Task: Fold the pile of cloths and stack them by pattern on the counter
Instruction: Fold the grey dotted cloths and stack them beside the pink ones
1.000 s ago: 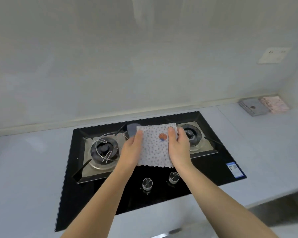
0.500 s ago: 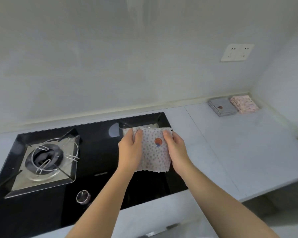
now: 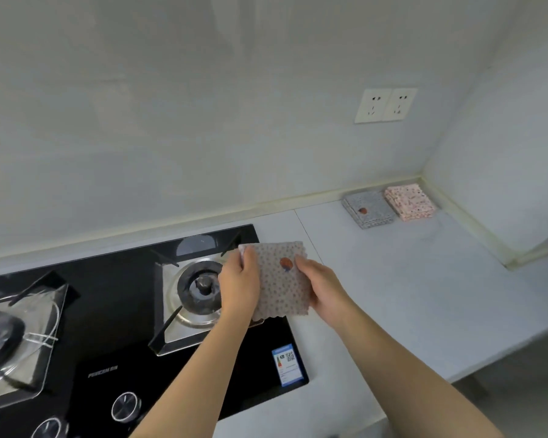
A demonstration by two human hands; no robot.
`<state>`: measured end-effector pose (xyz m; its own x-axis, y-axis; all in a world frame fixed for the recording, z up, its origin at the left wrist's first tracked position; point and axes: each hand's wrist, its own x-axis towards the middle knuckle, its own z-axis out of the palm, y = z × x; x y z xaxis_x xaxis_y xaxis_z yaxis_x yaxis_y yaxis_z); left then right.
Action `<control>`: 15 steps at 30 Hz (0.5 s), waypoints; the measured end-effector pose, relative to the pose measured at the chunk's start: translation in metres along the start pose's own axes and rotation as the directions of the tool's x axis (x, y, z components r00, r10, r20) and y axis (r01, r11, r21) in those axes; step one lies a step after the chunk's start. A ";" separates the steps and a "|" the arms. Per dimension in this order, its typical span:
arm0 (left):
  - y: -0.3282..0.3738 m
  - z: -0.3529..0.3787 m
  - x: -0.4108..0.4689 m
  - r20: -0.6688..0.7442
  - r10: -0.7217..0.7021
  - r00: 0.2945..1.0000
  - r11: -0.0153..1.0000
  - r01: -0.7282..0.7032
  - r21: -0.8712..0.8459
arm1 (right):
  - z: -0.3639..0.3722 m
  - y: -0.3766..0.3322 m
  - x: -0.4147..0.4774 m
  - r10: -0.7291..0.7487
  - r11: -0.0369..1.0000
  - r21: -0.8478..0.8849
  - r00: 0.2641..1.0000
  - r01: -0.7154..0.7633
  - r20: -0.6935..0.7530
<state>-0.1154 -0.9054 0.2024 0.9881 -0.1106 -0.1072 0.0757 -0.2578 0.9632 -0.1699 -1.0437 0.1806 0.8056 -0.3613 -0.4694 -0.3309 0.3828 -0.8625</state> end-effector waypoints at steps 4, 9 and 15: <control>-0.001 0.049 0.022 0.121 -0.060 0.991 0.998 0.060 0.000 | -0.036 -0.015 0.027 -0.082 0.994 -0.090 0.982 0.067 -0.167; -0.004 0.123 0.045 0.137 -0.121 0.983 0.988 0.106 0.108 | -0.083 -0.026 0.064 -0.369 0.873 -0.440 0.874 0.209 -0.316; -0.001 0.259 0.082 0.091 -0.167 0.982 0.961 0.141 0.239 | -0.191 -0.057 0.150 -0.479 0.735 -0.652 0.822 0.184 -0.308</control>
<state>-0.0691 -1.1628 0.1288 0.9452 -0.1531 -0.2885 0.1800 -0.4929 0.8513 -0.1248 -1.2821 0.1231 0.6694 -0.7423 -0.0307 -0.4155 -0.3398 -0.8437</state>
